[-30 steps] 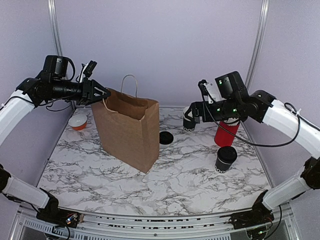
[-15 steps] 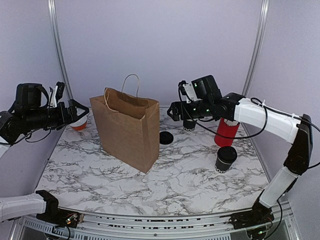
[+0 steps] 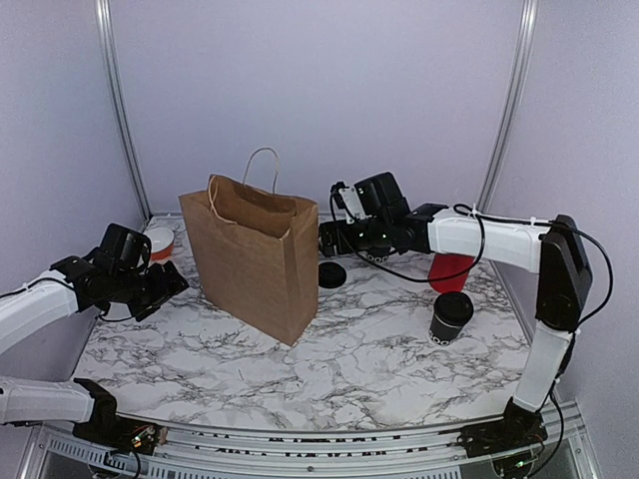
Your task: Pack the takeout coffee
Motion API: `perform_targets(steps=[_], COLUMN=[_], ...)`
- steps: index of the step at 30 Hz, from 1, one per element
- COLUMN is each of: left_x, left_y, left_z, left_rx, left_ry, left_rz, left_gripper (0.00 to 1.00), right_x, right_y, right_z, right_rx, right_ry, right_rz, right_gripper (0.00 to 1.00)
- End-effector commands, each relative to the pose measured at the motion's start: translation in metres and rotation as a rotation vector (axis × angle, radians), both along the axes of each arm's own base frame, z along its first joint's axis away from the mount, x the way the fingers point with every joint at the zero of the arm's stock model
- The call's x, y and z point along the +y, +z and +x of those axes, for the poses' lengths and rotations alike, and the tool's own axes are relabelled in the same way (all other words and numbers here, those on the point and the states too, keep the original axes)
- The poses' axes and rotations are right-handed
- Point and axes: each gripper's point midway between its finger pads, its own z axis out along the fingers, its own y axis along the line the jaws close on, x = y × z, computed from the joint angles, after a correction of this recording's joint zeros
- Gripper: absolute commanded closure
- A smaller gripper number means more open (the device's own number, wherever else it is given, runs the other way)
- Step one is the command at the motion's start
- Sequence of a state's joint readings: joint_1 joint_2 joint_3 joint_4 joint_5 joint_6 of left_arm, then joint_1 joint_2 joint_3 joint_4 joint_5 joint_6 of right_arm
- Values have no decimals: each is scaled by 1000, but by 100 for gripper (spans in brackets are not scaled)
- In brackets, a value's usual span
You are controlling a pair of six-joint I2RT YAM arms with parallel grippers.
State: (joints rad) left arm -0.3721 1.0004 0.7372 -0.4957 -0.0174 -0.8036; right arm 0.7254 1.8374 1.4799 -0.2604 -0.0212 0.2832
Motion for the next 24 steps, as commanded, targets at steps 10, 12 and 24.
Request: perform_targets(steps=[10, 12, 24], left_x=[1, -5, -85], left_y=[-48, -52, -51], left_z=[105, 118, 160], left_rx=[-5, 1, 28], left_ry=[159, 140, -150], left_rz=[-112, -124, -199], left_gripper=[13, 13, 13], right_x=[40, 45, 52], right_y=[-17, -15, -8], right_z=[-52, -77, -149], right_rx=[0, 9, 34], right_ry=[132, 162, 213], right_rz=[50, 68, 89], right_gripper=[13, 13, 12])
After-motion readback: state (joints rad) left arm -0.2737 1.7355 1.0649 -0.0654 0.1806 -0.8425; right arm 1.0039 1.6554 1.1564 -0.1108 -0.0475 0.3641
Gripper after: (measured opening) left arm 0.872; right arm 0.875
